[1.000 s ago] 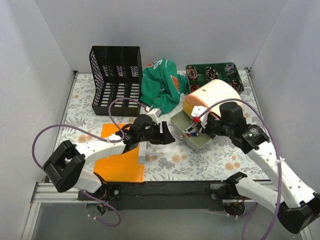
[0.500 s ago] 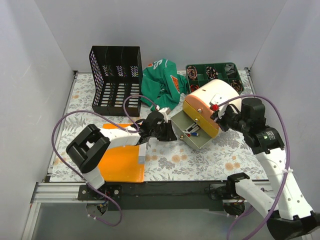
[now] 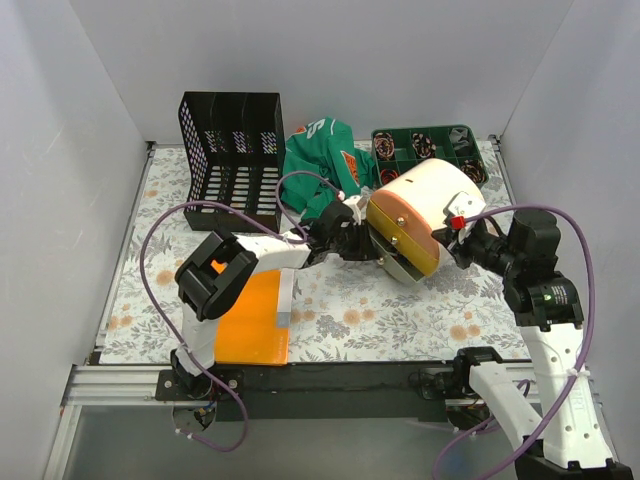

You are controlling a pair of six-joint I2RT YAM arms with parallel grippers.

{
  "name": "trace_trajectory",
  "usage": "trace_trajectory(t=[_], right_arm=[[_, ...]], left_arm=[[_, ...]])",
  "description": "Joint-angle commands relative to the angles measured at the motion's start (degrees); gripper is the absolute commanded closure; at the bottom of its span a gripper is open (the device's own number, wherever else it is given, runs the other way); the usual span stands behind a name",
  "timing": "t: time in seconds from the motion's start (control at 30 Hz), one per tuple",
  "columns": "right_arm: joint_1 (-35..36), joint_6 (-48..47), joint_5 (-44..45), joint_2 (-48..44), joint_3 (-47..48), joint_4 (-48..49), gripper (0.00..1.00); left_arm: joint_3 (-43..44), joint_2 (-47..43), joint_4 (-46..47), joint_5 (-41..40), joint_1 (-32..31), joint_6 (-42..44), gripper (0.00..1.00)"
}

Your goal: Organize the desk

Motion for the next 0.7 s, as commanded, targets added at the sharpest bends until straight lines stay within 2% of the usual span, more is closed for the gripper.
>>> trace_trajectory(t=[0.0, 0.17, 0.43, 0.53, 0.67], right_arm=[[-1.09, 1.19, -2.96, -0.63, -0.78, 2.15, 0.99], [-1.88, 1.27, -3.14, -1.42, -1.48, 2.32, 0.99], [-2.76, 1.19, -3.06, -2.04, -2.27, 2.32, 0.99], [-2.68, 0.84, -3.84, -1.95, -2.54, 2.15, 0.99], [-2.68, -0.22, -7.52, -0.9, -2.63, 1.45, 0.99]], left_arm=[[5.96, 1.85, 2.95, 1.34, -0.26, -0.52, 0.8], [9.66, 3.96, 3.21, 1.51, -0.26, -0.87, 0.77], [10.73, 4.32, 2.77, 0.03, -0.26, -0.52, 0.62], [7.57, 0.29, 2.86, -2.26, -0.26, 1.58, 0.56], [1.59, -9.62, 1.9, -6.38, -0.17, 5.27, 0.49]])
